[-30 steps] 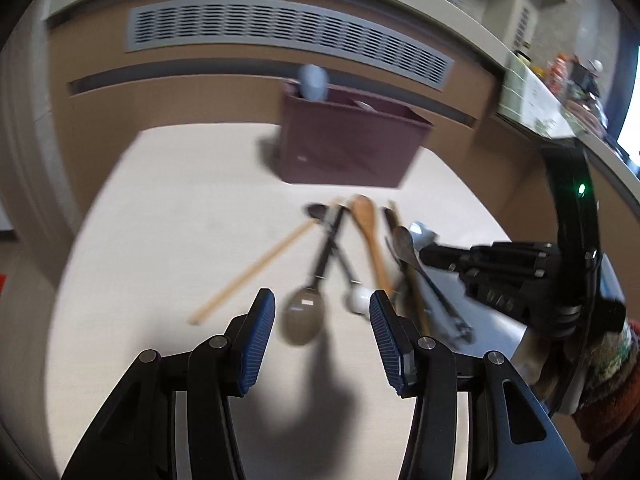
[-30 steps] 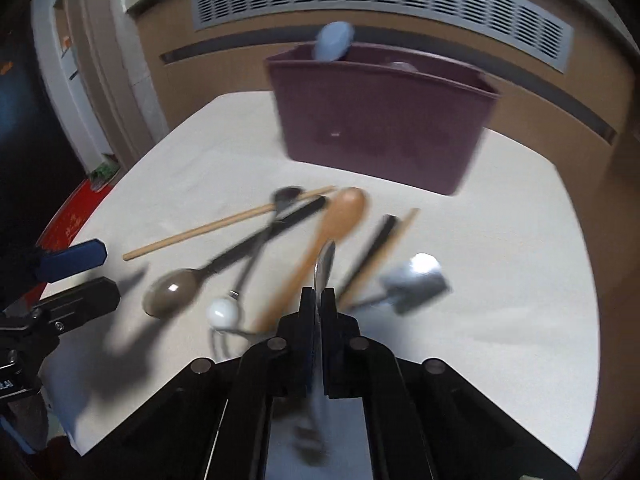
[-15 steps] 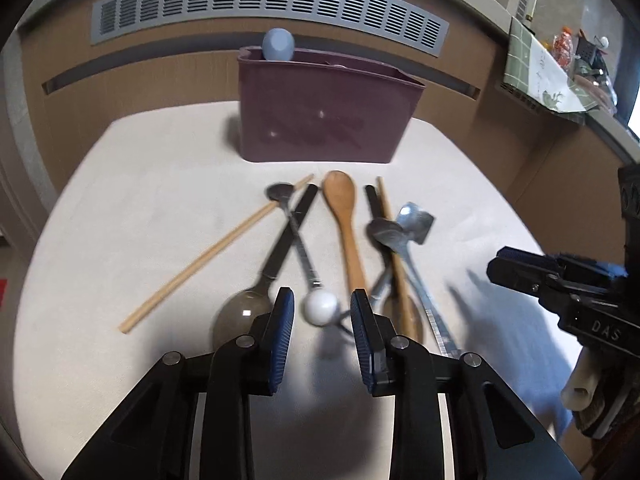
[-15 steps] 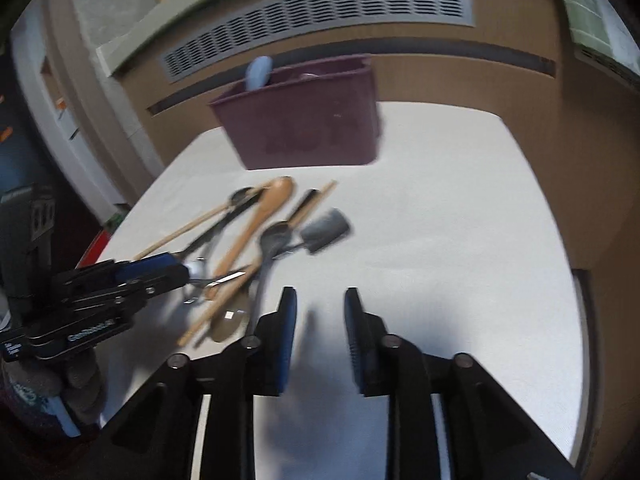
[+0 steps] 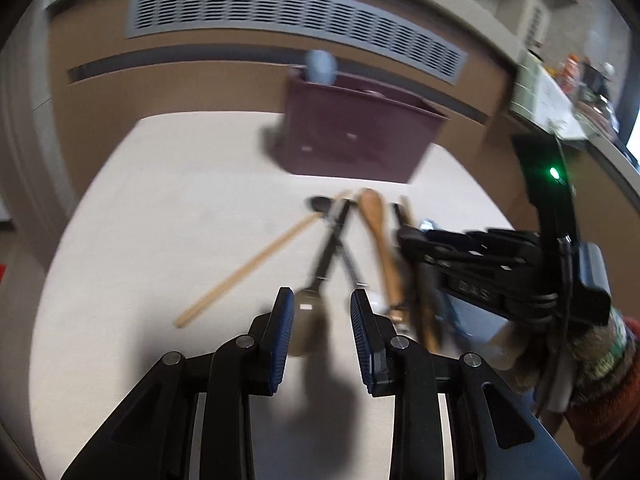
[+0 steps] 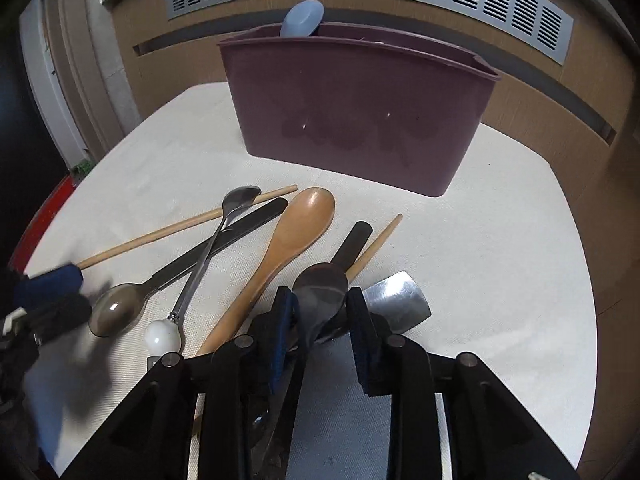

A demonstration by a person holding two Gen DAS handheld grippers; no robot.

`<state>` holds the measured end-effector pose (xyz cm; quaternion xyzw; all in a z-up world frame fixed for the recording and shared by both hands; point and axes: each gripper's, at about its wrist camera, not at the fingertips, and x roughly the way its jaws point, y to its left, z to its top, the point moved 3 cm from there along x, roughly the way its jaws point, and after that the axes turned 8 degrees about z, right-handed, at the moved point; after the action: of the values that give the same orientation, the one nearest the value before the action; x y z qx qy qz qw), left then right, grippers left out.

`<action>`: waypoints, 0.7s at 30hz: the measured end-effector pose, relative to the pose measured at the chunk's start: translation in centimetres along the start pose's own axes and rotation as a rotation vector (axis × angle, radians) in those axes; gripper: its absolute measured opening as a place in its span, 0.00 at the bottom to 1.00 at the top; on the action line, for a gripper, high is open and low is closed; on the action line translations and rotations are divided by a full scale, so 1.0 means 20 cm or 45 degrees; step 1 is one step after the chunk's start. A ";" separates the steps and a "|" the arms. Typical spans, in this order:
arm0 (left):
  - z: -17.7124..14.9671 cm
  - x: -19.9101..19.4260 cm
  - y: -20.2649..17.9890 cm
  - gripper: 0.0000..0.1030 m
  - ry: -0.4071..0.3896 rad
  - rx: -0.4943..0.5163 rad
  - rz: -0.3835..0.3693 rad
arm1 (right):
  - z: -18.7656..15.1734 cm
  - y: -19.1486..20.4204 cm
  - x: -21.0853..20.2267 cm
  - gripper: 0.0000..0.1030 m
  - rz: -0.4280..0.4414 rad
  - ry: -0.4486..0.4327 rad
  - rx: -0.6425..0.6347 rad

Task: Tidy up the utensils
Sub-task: 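Grasp the white-handled metal spoon with the left tool while the right tool grasps a metal spoon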

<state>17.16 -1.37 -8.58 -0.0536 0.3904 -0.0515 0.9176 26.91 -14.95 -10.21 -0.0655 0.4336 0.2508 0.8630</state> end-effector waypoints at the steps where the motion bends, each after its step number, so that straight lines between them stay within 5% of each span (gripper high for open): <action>1: 0.00 0.00 -0.03 0.29 0.000 0.020 -0.011 | -0.01 -0.01 -0.02 0.25 0.001 -0.016 0.000; 12: 0.00 0.18 -0.21 0.29 0.070 0.124 0.096 | -0.26 -0.28 -0.34 0.24 -0.099 -0.116 0.138; 18: 0.01 0.19 -0.10 0.29 0.048 0.098 0.197 | -0.32 -0.35 -0.35 0.24 -0.109 -0.115 0.187; 21: 0.02 0.18 -0.06 0.29 0.054 0.068 0.102 | -0.32 -0.33 -0.34 0.24 -0.087 -0.120 0.187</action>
<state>19.86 -3.04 -10.77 -0.0121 0.4102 -0.0264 0.9115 22.13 -25.41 -9.59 -0.0048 0.4072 0.1913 0.8930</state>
